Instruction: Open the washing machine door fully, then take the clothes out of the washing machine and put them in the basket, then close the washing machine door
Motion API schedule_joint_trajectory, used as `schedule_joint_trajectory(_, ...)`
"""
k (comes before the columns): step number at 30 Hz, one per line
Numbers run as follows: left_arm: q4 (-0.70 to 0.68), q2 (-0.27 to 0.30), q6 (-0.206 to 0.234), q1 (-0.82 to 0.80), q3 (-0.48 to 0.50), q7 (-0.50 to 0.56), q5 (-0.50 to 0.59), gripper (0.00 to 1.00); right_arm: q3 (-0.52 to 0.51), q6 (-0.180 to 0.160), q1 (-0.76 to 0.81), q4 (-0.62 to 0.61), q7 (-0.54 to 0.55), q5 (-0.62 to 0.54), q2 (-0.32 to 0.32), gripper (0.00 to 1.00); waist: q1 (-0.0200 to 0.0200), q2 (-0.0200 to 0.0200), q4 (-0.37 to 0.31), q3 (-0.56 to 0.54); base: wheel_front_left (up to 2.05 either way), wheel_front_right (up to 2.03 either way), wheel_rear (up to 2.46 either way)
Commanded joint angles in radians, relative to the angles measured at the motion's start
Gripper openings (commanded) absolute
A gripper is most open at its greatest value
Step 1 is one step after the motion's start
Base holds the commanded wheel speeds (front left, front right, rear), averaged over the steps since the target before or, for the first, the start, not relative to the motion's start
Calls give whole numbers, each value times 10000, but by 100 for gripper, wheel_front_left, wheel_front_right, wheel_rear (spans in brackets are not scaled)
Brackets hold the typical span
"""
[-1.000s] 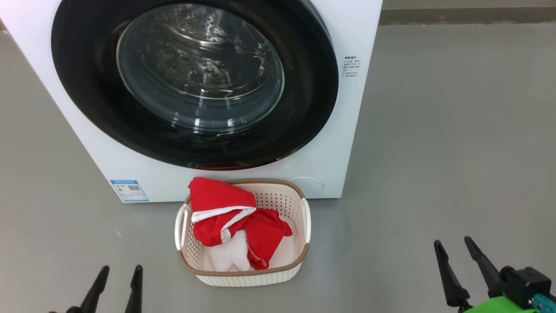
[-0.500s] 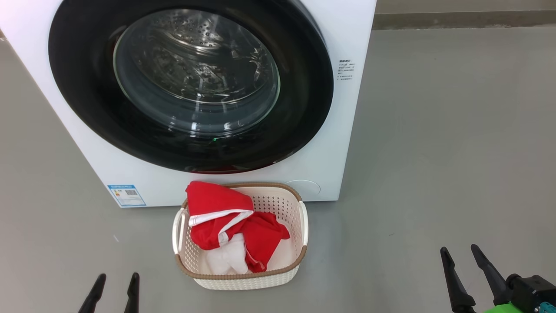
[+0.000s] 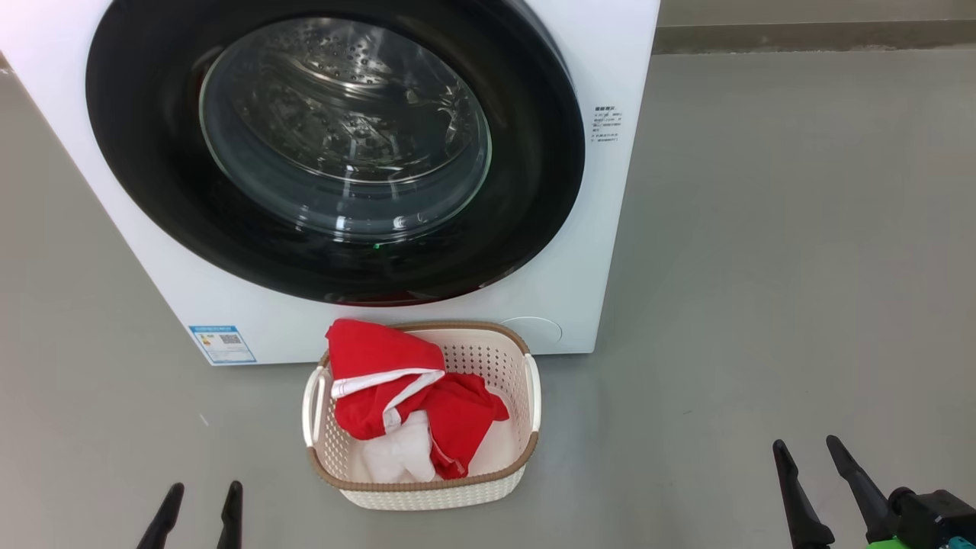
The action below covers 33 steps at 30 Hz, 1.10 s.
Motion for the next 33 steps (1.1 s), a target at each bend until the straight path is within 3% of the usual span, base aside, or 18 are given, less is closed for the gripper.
schedule_joint_trajectory(1,-244,191,-56,-191,392,-122,-45,100,154,-9,-155,-274,-40,-72,-155,100,0,0,-6,1,0,0,0)
schedule_joint_trajectory(2,0,-1,0,1,-1,0,-7,0,1,0,-2,-12,1,1,6,0,0,0,-5,1,0,0,0)
schedule_joint_trajectory(7,553,-370,13,19,-126,39,-28,0,77,0,37,560,38,28,275,0,0,0,-6,1,0,0,0)
schedule_joint_trajectory(14,532,-421,9,-91,-66,249,-736,0,23,-1,-79,498,243,717,300,0,23,0,-2,-22,0,0,0)
schedule_joint_trajectory(19,530,-450,7,-158,-40,361,-1143,0,-7,-1,-155,479,360,1110,315,0,2,0,1,-2,0,0,0)
schedule_joint_trajectory(33,508,-552,-1,-404,56,759,-2571,0,-119,-2,-426,392,773,2488,365,0,0,0,10,7,0,0,0)
